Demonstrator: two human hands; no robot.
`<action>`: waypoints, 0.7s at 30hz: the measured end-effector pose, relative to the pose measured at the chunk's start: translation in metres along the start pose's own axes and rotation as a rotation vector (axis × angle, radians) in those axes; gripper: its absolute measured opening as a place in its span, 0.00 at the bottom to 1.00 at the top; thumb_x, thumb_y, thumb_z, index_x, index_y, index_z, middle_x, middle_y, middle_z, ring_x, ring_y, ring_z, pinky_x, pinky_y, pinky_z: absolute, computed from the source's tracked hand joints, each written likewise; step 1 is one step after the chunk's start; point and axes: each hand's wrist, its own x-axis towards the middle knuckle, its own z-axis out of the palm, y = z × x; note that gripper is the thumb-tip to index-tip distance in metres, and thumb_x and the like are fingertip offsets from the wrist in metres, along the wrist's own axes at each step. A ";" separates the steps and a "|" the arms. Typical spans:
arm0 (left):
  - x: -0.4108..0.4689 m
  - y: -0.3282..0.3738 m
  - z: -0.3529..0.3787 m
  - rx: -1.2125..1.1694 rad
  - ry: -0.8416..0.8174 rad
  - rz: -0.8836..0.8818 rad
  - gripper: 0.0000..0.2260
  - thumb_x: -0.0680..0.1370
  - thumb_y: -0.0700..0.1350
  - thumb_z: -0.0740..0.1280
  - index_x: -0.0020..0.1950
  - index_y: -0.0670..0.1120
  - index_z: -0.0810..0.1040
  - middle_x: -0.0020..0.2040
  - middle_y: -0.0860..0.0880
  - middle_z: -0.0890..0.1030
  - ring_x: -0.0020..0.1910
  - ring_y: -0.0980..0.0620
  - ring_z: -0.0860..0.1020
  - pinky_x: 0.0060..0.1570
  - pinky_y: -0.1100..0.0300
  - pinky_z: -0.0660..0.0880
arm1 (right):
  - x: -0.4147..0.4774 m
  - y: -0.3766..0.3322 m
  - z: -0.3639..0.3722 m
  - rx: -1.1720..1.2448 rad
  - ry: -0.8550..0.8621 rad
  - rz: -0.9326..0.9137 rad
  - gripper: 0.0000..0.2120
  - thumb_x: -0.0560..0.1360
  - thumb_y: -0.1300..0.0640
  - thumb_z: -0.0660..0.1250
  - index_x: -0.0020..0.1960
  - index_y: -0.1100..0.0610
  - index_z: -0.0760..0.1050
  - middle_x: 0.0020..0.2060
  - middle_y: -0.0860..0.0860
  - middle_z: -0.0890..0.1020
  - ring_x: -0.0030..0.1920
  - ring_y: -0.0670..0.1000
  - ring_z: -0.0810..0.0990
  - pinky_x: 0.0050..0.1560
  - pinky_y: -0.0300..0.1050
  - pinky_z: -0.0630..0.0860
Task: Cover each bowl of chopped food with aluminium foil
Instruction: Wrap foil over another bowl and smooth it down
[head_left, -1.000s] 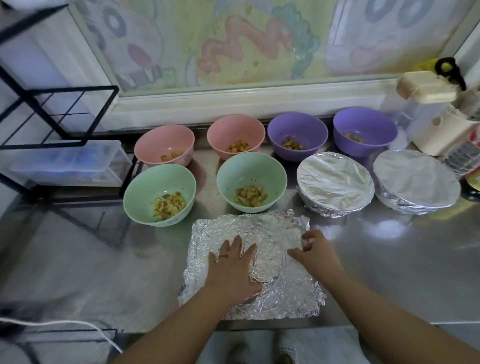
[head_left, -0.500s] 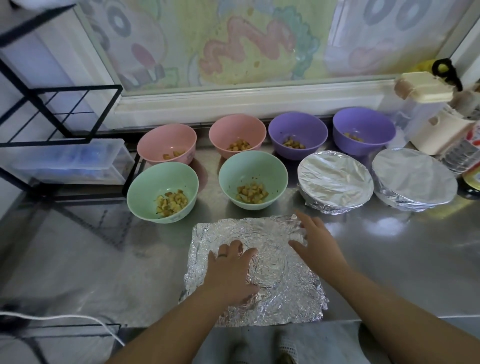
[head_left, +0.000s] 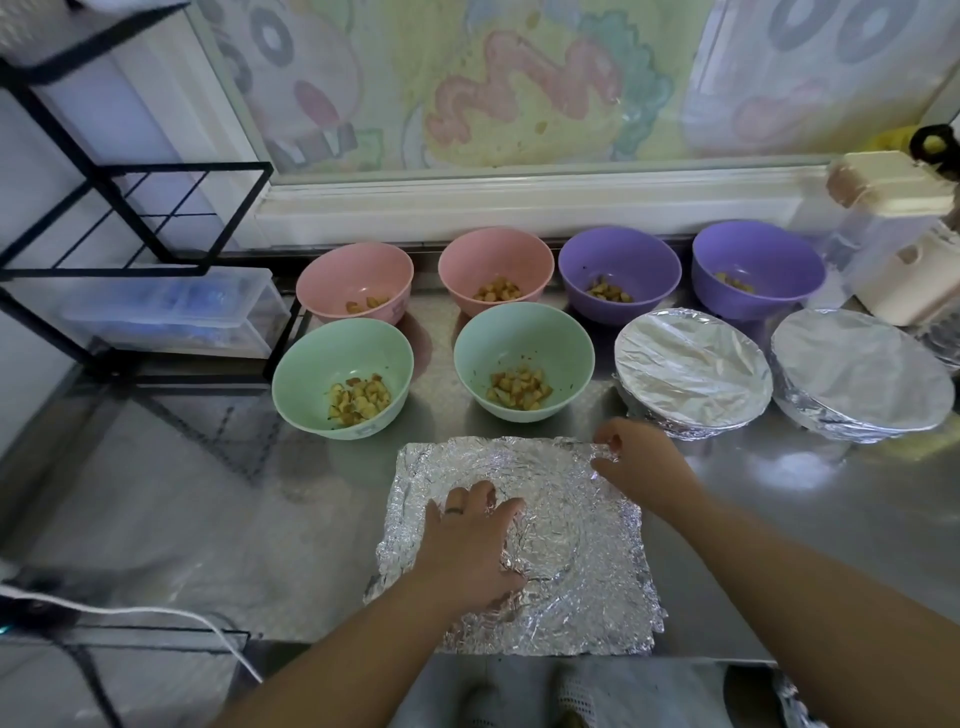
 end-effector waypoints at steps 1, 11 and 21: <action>0.000 0.000 0.000 -0.001 0.002 0.002 0.40 0.72 0.64 0.70 0.78 0.60 0.54 0.77 0.49 0.53 0.76 0.41 0.55 0.74 0.35 0.52 | 0.001 0.000 0.000 -0.037 0.006 -0.029 0.14 0.74 0.54 0.74 0.59 0.52 0.79 0.47 0.47 0.76 0.51 0.52 0.79 0.48 0.45 0.72; -0.002 -0.002 0.004 -0.028 0.036 0.005 0.40 0.72 0.64 0.70 0.79 0.59 0.52 0.78 0.50 0.53 0.77 0.42 0.54 0.75 0.36 0.51 | -0.014 -0.001 0.003 -0.279 0.116 -0.395 0.07 0.70 0.53 0.78 0.47 0.51 0.83 0.44 0.47 0.79 0.45 0.53 0.80 0.43 0.46 0.77; -0.010 -0.009 0.019 -0.027 0.095 -0.029 0.42 0.75 0.68 0.62 0.81 0.58 0.44 0.81 0.50 0.44 0.80 0.43 0.44 0.76 0.37 0.42 | -0.036 -0.001 0.002 0.131 -0.192 -0.017 0.13 0.73 0.51 0.77 0.56 0.53 0.82 0.46 0.47 0.82 0.43 0.47 0.79 0.40 0.35 0.70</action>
